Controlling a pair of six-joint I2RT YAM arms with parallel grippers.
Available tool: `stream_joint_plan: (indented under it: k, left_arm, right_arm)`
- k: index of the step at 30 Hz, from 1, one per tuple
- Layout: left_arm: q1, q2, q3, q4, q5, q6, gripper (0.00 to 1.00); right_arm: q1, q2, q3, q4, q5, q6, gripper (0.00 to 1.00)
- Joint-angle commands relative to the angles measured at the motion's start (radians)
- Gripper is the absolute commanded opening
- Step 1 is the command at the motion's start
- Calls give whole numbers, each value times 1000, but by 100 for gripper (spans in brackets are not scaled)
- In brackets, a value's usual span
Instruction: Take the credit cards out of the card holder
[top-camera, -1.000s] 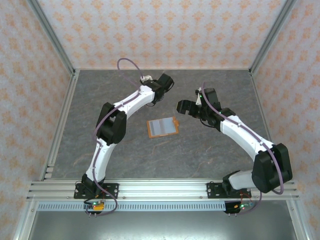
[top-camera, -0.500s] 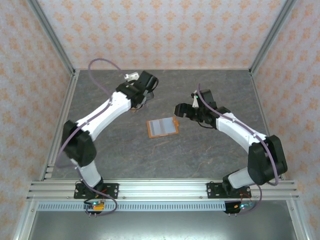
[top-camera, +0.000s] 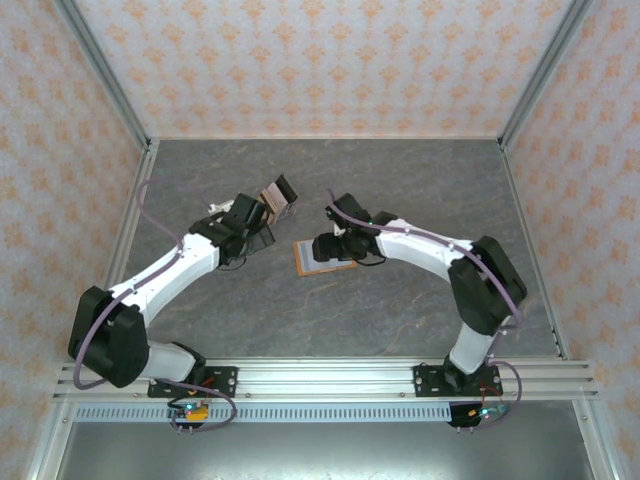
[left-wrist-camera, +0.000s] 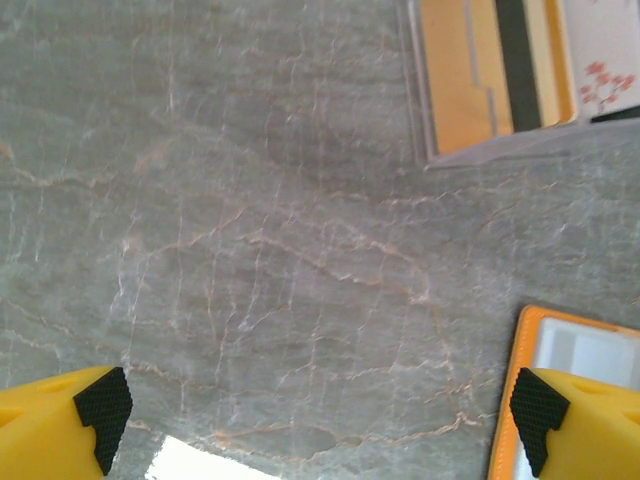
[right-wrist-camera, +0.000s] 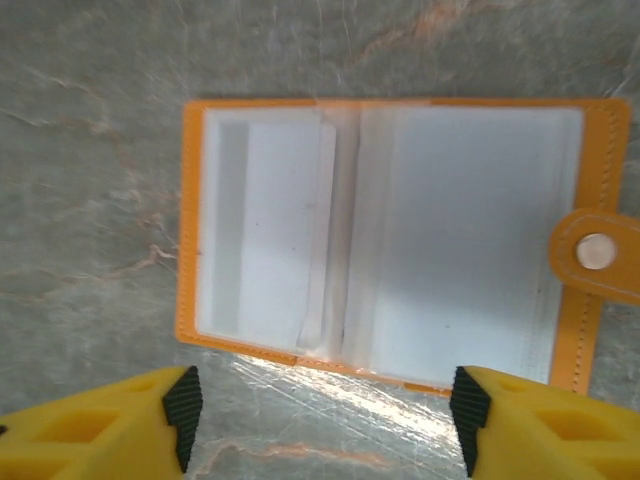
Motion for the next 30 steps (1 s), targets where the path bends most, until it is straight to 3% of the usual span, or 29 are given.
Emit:
stream_joint_plan:
  k: [1,16,30]
  left_arm:
    - [16,-42,-48,86,76,-12,100]
    - [27,15,-100,261,330,-42,93]
    - [-8,182,-69,460,558,-92,55]
  right_arm:
    - [22,63,62,-89,80,-4,64]
    - [42,258,195,-217,200,-20,58]
    - [26,275,138,-187,205,11,43]
